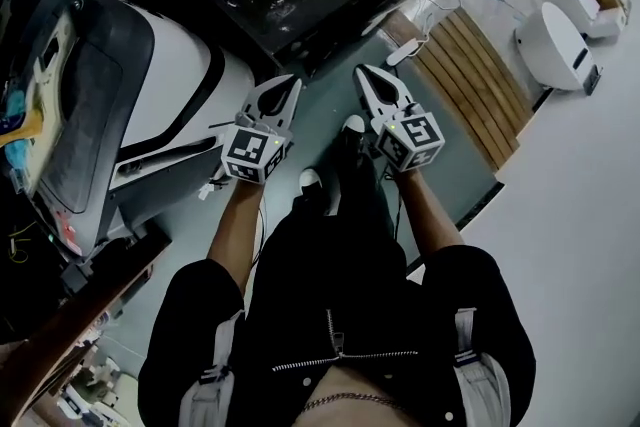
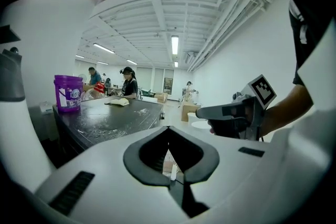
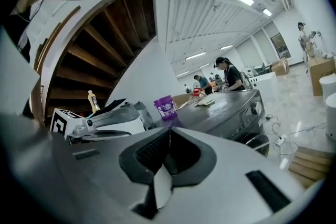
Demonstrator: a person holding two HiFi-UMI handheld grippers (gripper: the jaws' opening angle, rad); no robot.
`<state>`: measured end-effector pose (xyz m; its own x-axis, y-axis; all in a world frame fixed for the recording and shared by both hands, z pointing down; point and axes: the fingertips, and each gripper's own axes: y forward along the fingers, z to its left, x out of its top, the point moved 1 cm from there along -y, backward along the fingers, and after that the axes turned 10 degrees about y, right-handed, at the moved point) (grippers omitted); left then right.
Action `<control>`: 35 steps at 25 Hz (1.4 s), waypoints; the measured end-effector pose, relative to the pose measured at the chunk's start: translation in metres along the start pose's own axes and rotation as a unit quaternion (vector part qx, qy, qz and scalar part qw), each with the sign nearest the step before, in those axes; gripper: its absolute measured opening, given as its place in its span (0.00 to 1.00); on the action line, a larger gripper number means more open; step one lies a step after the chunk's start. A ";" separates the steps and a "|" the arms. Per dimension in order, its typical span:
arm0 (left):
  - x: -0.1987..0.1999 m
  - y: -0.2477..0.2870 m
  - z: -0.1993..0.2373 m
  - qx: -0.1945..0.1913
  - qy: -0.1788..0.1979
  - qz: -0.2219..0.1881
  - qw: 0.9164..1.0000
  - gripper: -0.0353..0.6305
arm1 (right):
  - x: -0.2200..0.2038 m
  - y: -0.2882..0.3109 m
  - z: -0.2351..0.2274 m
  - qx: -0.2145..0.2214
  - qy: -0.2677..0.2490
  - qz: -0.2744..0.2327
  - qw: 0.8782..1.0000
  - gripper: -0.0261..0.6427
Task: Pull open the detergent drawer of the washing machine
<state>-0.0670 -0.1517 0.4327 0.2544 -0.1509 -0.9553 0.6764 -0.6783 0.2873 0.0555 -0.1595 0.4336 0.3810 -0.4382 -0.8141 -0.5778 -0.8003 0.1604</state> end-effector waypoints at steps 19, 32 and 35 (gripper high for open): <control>-0.055 0.034 0.026 0.032 -0.041 0.049 0.997 0.08 | -0.079 0.091 -0.092 0.044 0.184 0.076 0.979 0.33; -0.080 0.029 0.037 0.053 -0.067 0.070 0.994 0.08 | -0.091 0.131 -0.138 0.166 0.422 0.011 0.891 0.43; -0.087 0.027 0.038 0.058 -0.073 0.074 0.993 0.08 | -0.096 0.144 -0.147 0.171 0.435 0.012 0.884 0.44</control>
<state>-0.0970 -0.1844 0.5206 0.2355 -0.3524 -0.9057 0.5535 -0.7174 0.4230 0.0420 -0.2931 0.6171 0.6908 -0.7211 -0.0523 -0.7208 -0.6812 -0.1278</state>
